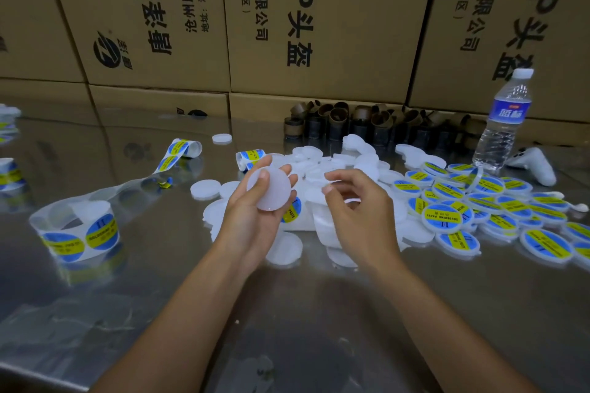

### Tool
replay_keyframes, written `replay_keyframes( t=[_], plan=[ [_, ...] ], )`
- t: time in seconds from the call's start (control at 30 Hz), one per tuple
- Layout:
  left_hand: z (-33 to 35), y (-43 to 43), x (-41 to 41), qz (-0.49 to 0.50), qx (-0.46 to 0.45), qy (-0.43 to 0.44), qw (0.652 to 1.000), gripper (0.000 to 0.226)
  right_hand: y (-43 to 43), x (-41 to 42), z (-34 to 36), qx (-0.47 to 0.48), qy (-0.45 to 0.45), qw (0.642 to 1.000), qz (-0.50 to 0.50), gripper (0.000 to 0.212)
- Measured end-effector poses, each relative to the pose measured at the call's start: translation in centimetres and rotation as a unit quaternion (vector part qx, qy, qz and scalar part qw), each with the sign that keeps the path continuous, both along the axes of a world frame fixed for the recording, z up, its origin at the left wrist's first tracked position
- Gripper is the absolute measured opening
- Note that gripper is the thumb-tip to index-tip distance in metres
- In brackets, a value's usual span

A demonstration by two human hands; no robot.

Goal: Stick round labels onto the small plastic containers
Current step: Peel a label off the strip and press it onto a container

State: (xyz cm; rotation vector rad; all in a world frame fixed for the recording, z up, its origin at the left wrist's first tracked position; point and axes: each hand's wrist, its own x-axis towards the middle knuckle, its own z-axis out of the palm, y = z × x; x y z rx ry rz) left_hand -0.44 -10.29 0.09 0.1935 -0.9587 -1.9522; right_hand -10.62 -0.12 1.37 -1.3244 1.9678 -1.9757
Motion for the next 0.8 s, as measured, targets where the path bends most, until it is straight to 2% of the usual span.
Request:
replay_keyframes(
  t=[0.1, 0.33, 0.47, 0.57, 0.63, 0.8],
  plan=[
    [-0.2, -0.3, 0.0, 0.011, 0.014, 0.004, 1.000, 0.020, -1.5, -0.7, -0.1, 0.062, 0.106, 0.992, -0.021, 0.018],
    [-0.3, -0.5, -0.1, 0.029, 0.016, -0.004, 0.999, 0.018, -3.9, -1.2, -1.3, 0.267, 0.146, 0.952, -0.031, 0.024],
    [-0.3, -0.3, -0.2, 0.027, 0.012, -0.009, 1.000, 0.018, -3.9, -1.0, -1.7, 0.322, 0.182, 0.928, -0.044, 0.037],
    [-0.3, -0.2, -0.2, 0.031, 0.007, -0.016, 0.999, 0.018, -3.9, -1.0, -1.5, 0.332, 0.158, 0.930, -0.017, 0.025],
    [-0.2, -0.2, -0.1, 0.029, 0.008, -0.010, 0.999, 0.017, -3.7, -1.1, -1.1, 0.310, 0.118, 0.943, 0.004, 0.019],
    [-0.2, -0.1, 0.0, 0.023, 0.006, -0.015, 1.000, 0.019, -1.8, -2.7, 0.4, 0.164, 0.003, 0.984, 0.073, 0.018]
  ],
)
